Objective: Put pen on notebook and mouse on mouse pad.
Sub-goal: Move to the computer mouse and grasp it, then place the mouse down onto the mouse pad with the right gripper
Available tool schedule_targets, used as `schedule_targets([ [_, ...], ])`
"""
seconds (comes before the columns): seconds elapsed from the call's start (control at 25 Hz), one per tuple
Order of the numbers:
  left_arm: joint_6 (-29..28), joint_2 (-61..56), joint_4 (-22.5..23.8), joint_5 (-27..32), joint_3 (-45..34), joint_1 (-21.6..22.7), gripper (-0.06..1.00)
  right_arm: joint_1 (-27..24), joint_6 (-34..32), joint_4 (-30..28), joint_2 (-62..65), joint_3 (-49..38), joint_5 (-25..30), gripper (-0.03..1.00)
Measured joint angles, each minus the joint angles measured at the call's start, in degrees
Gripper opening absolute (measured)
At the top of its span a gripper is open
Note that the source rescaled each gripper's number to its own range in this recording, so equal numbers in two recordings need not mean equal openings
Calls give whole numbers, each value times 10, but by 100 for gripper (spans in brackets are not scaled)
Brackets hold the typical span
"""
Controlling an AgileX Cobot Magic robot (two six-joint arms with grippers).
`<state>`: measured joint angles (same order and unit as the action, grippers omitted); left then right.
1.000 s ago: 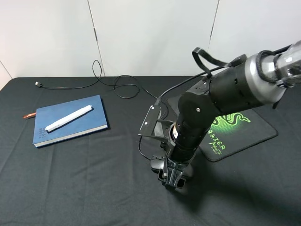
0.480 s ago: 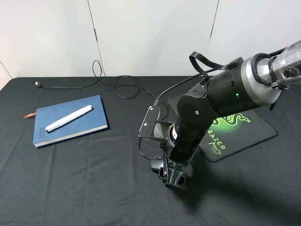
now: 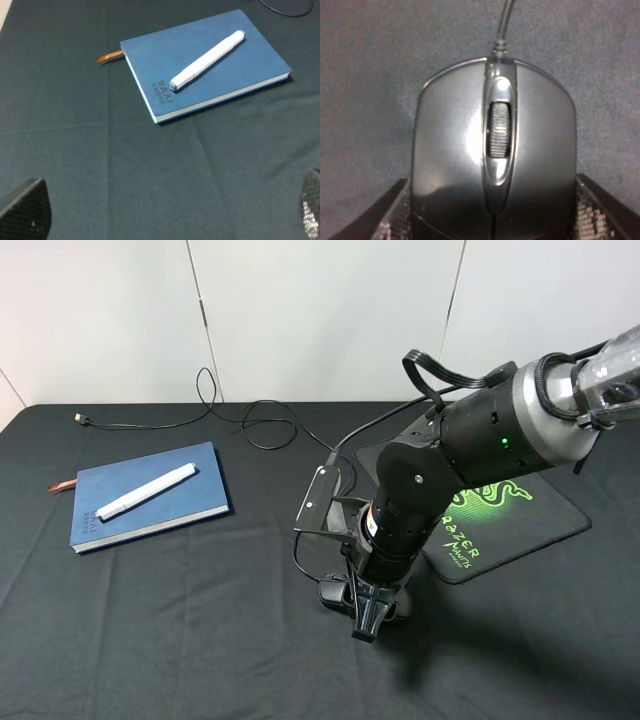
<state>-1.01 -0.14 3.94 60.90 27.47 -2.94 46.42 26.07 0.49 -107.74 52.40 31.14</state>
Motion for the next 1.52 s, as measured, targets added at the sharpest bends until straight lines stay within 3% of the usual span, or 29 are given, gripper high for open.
schedule_targets([
  [0.32, 0, 0, 0, 0, 0, 0, 100, 0, -2, -1, 49, 52, 91, 2],
  [0.64, 0, 0, 0, 0, 0, 0, 100, -17, -58, -10, 64, 155, 203, 2],
  [0.96, 0, 0, 0, 0, 0, 0, 100, -131, -73, -15, 64, 208, 221, 2],
  [1.32, 0, 0, 0, 0, 0, 0, 100, -275, -75, -5, 62, 210, 183, 2],
  [1.52, 0, 0, 0, 0, 0, 0, 100, -332, -75, 7, 33, 210, 174, 2],
])
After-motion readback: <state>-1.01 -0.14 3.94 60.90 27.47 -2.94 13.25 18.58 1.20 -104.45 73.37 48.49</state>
